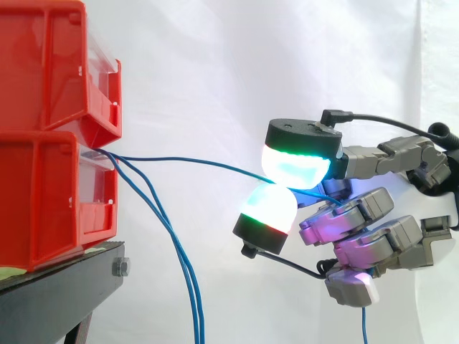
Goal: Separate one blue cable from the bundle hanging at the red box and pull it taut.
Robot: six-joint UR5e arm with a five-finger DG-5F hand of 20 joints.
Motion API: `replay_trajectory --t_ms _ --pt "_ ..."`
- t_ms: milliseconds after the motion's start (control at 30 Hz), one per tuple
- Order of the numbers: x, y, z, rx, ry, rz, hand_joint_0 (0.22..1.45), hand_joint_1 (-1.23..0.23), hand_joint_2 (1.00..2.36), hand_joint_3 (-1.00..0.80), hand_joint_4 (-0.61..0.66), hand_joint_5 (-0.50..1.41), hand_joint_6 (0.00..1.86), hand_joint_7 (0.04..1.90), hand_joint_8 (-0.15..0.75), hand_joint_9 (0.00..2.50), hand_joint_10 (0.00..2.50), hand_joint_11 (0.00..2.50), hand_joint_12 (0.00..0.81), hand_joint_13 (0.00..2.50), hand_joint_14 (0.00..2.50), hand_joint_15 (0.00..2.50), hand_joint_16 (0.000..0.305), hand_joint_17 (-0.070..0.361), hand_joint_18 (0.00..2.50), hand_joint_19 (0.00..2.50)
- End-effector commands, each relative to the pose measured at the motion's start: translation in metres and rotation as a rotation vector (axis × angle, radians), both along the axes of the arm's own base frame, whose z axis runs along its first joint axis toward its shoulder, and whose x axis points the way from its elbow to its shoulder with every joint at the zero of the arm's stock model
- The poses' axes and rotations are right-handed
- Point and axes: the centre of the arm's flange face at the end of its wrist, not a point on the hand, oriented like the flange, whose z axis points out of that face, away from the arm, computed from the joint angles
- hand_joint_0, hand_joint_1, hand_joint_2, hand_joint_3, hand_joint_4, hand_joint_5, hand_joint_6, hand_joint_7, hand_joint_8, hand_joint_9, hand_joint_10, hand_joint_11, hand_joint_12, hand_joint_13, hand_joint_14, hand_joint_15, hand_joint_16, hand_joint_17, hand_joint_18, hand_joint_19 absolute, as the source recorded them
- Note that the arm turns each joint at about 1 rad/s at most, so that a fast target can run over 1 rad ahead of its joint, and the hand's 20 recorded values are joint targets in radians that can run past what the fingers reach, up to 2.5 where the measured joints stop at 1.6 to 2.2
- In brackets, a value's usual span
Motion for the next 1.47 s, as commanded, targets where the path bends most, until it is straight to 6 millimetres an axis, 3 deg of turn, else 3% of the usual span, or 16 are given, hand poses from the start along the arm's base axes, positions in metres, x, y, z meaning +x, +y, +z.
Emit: replay_trajectory --t_ms 0,1433 --pt "0.0002 0.0 0.0004 0.0 -0.001 0.0 0.69 -0.77 1.01 -0.21 -0.09 -0.2 0.94 1.02 0.273 0.91 2.29 1.21 0.284 1.41 0.64 1.63 0.03 0.069 1.05 0.93" --pt "-0.0002 0.0 -0.0003 0.0 0.001 0.0 0.69 -0.77 1.01 -0.21 -0.09 -0.2 0.93 1.04 0.274 0.9 2.27 1.23 0.28 1.4 0.64 1.64 0.03 0.067 1.03 0.94"
